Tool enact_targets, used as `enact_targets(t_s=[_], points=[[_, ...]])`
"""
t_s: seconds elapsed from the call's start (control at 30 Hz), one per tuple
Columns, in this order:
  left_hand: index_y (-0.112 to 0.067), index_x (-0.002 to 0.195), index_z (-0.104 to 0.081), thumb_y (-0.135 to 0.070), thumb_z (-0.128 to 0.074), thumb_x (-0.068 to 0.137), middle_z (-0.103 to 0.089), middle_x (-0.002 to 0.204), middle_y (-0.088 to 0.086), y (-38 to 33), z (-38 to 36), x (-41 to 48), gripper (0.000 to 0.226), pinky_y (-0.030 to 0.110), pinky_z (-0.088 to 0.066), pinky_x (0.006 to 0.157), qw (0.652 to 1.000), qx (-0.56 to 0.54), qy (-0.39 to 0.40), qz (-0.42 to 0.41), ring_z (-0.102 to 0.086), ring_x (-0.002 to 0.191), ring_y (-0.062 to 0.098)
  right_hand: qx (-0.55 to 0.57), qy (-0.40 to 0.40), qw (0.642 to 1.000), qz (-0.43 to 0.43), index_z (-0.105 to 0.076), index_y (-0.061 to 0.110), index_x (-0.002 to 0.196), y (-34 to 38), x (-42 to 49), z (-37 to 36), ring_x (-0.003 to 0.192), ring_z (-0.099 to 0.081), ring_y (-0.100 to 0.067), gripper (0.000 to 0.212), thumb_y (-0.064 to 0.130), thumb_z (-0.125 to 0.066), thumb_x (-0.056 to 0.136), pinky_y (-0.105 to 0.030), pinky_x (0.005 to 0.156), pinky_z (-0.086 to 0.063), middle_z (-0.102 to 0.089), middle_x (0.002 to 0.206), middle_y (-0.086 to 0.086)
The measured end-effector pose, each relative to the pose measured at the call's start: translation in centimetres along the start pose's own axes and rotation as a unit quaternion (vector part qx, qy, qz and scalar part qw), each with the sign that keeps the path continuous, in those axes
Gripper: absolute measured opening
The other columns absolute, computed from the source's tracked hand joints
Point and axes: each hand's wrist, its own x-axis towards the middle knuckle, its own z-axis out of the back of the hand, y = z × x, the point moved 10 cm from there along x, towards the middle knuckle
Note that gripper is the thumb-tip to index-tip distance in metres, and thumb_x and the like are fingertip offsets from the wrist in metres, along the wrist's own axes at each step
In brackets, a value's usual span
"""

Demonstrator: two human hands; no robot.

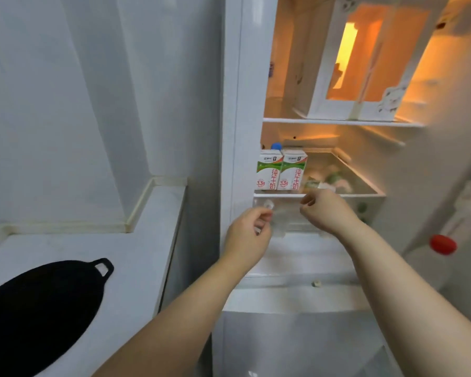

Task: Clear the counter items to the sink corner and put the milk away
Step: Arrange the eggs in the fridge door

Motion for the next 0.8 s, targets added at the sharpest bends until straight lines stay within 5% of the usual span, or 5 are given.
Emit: enact_targets(t_s=[0.13, 0.47, 0.8], points=[[-0.015, 0.110, -0.064, -0.005, -0.053, 0.088, -0.061, 0.093, -0.008, -1.3, -3.9, 2.6, 0.027, 0.013, -0.045, 0.072, 0.999, -0.028, 0.026, -0.016, -0.057, 0.081, 0.009, 0.011, -0.033, 0.999, -0.034, -0.061, 0.014, 0.116, -3.1, 0.4, 2.5, 0.105, -0.060, -0.029, 0.033, 0.014, -0.052, 0.085, -0.029, 0.085, -0.045, -0.064, 0.116, -0.010], [-0.024, 0.099, -0.063, 0.001, -0.055, 0.086, -0.063, 0.091, -0.010, -6.7, -14.0, 11.1, 0.029, 0.004, -0.044, 0.071, 0.983, -0.145, 0.087, -0.066, -0.059, 0.081, 0.001, -0.033, -0.177, 0.978, -0.104, -0.062, 0.014, 0.110, -7.5, 2.1, 12.2, 0.106, -0.057, -0.031, 0.026, 0.018, -0.052, 0.086, -0.031, 0.082, -0.044, -0.063, 0.113, -0.009], [-0.028, 0.092, -0.059, 0.003, -0.052, 0.087, -0.065, 0.088, -0.009, -13.5, -21.2, 13.9, 0.032, 0.025, -0.050, 0.082, 0.941, -0.263, 0.190, -0.094, -0.063, 0.087, 0.017, -0.144, -0.207, 0.925, -0.282, -0.059, 0.013, 0.108, -12.4, 0.2, 19.8, 0.097, -0.056, -0.030, 0.025, 0.007, -0.048, 0.086, -0.029, 0.075, -0.045, -0.062, 0.111, -0.010]])
